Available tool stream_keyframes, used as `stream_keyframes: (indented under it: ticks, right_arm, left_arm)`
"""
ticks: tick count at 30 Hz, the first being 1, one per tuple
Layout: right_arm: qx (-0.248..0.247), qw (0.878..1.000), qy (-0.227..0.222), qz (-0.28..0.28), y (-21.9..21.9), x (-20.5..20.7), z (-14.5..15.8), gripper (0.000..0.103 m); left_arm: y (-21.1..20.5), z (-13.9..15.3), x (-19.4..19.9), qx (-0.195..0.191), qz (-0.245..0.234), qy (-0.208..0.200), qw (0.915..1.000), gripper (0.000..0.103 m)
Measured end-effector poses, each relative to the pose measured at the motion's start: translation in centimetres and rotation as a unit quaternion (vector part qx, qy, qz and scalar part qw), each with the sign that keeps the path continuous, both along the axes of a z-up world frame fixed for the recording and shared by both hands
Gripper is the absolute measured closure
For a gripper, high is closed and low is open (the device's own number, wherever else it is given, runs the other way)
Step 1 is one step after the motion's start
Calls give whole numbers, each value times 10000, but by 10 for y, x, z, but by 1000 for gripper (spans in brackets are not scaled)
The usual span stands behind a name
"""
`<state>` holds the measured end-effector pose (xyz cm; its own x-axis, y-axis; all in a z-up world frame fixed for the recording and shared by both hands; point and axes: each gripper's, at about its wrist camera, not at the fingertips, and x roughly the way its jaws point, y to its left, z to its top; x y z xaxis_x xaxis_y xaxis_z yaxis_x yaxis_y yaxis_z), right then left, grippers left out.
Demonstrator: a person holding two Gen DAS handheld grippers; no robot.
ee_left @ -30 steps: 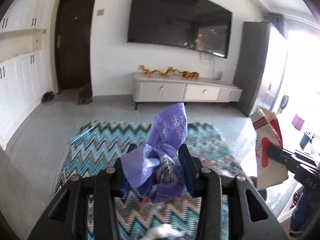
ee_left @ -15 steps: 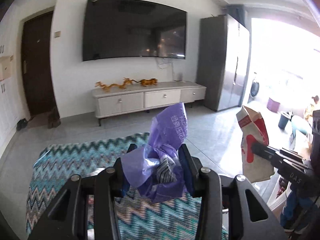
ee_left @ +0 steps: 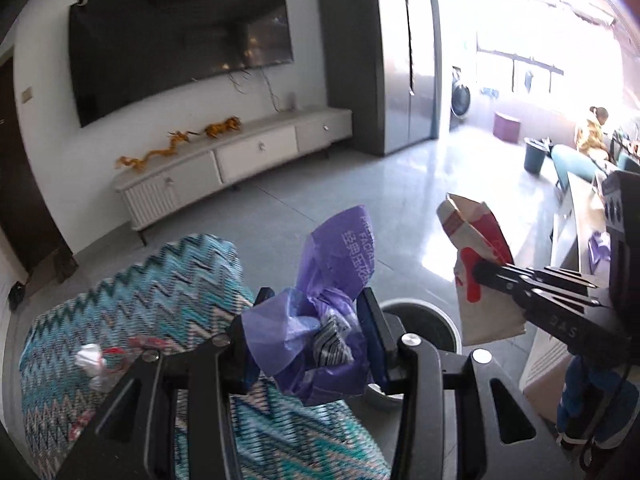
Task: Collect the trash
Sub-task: 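Carry both bags over the grey bin and open both grippers to drop them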
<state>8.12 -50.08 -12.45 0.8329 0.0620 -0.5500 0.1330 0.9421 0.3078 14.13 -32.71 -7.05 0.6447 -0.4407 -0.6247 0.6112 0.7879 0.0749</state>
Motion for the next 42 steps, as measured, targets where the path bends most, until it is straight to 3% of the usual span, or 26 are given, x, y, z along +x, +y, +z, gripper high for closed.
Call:
stream_keyframes:
  ticks: [7,15,20,29,37,42]
  right_arm:
    - [422,9966,611,-356,-49,24,-69,99]
    - [787,9872,1204,-694,-82,44,-141,99]
    - [841,9820,1488,-808,-94,58,-170,99]
    - [846,9749,1812,-981,-109,70,-203,96]
    - [732,9723,1940,-1082,-113,75,-214,95]
    - [576,9708,1959,-1260,-115,69,-210,77]
  left_arm:
    - [-53,-56,15,386,-309,497,9975,63]
    - [-88,-100,36,586,-499,883,9931,63]
    - [-107,-121,48,641,-616,1158,9893,63]
    - [-134,-148,63,582,-711,1658,9819,62]
    - [-144,-158,81,299,-705,2098,9747,57]
    - [-137,-153,84,112,-743,2171,9733,44]
